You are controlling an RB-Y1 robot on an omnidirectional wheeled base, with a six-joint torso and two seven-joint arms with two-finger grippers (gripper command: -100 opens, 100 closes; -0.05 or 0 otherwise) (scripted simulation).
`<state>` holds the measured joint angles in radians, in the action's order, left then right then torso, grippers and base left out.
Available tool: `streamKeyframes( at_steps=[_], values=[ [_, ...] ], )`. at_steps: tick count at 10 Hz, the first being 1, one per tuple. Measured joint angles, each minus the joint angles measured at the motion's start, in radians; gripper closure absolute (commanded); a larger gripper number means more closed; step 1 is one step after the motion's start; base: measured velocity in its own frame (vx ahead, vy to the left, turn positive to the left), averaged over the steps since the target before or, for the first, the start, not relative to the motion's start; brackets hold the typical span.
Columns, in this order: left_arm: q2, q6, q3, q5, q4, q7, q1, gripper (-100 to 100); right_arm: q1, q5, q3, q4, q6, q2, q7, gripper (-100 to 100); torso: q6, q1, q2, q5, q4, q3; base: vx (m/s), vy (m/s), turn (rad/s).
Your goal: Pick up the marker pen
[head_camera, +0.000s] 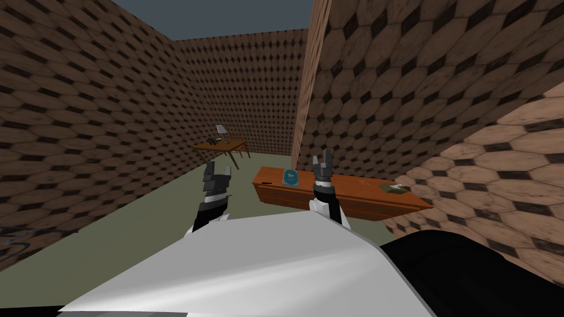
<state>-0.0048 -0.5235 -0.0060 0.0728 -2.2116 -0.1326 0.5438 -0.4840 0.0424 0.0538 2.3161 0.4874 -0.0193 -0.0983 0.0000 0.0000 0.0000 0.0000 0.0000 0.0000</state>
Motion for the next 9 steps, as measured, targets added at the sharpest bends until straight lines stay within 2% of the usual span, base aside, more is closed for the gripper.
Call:
streamKeyframes(
  at_steps=[4, 6, 8, 9],
  values=[
    [0.098, 0.051, 0.009, -0.014, 0.07, -0.011, -0.064, -100, 0.0, 0.0, 0.0, 0.0, 0.0, 0.0, 0.0, 0, 0.0, 0.002, 0.0, 0.0, 0.0, 0.0, -0.005, 0.015, -0.016],
    [0.125, 0.083, 0.004, -0.017, 0.132, -0.011, -0.114, -100, 0.0, 0.0, 0.0, 0.0, 0.0, 0.0, 0.0, 0, 0.0, 0.002, 0.0, 0.0, 0.0, 0.0, -0.005, 0.02, -0.026],
    [0.141, 0.136, -0.007, -0.019, 0.181, -0.007, -0.17, -100, 0.0, 0.0, 0.0, 0.0, 0.0, 0.0, 0.0, 0, 0.0, 0.002, 0.0, 0.0, 0.0, 0.0, -0.002, 0.018, -0.02],
    [0.151, 0.148, -0.002, -0.024, 0.209, -0.01, -0.187, -100, 0.0, 0.0, 0.0, 0.0, 0.0, 0.0, 0.0, 0, 0.0, 0.001, 0.0, 0.0, 0.0, 0.0, 0.001, 0.011, -0.015]
  ],
)
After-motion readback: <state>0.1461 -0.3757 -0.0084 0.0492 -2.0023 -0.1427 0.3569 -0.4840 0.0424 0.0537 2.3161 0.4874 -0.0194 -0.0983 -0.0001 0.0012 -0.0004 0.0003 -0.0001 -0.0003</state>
